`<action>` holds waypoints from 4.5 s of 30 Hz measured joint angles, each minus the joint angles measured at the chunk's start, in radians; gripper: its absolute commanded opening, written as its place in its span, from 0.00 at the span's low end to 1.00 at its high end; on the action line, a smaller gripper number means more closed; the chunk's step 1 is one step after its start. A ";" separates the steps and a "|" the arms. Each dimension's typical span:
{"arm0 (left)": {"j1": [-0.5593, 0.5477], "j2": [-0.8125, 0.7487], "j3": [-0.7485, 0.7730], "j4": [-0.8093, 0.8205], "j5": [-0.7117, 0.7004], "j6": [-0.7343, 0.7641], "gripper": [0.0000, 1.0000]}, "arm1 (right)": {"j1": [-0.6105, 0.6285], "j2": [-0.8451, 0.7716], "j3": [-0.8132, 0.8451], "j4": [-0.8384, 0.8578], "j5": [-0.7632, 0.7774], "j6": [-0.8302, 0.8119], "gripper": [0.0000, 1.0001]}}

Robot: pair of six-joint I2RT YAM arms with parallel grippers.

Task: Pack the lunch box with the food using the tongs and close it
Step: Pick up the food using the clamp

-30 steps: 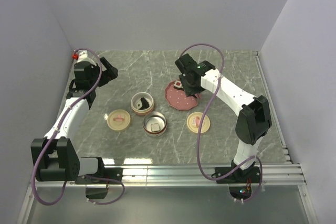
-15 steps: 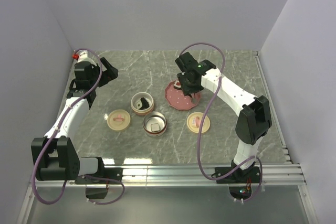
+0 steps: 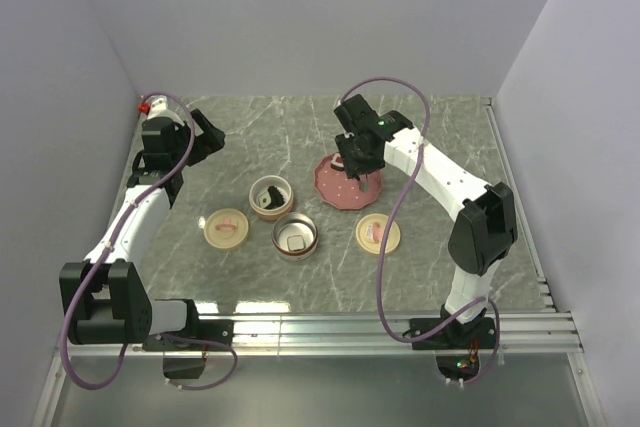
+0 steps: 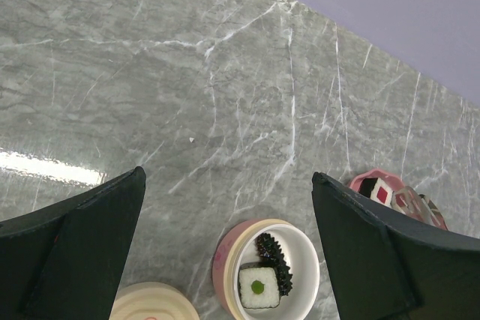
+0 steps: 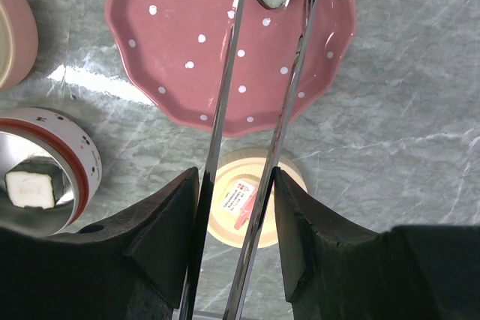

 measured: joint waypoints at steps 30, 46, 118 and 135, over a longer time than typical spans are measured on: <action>0.000 0.001 0.000 0.001 0.000 0.000 0.99 | -0.005 0.037 -0.105 0.019 -0.043 0.037 0.20; 0.000 0.001 0.000 0.001 0.000 -0.002 0.99 | -0.002 0.009 -0.060 -0.022 0.031 0.019 0.29; 0.000 0.001 0.000 0.001 0.001 -0.003 1.00 | 0.084 0.024 -0.012 -0.029 0.004 -0.060 0.47; 0.000 0.001 0.000 0.001 0.000 -0.003 1.00 | 0.090 0.039 -0.020 -0.049 0.055 -0.038 0.20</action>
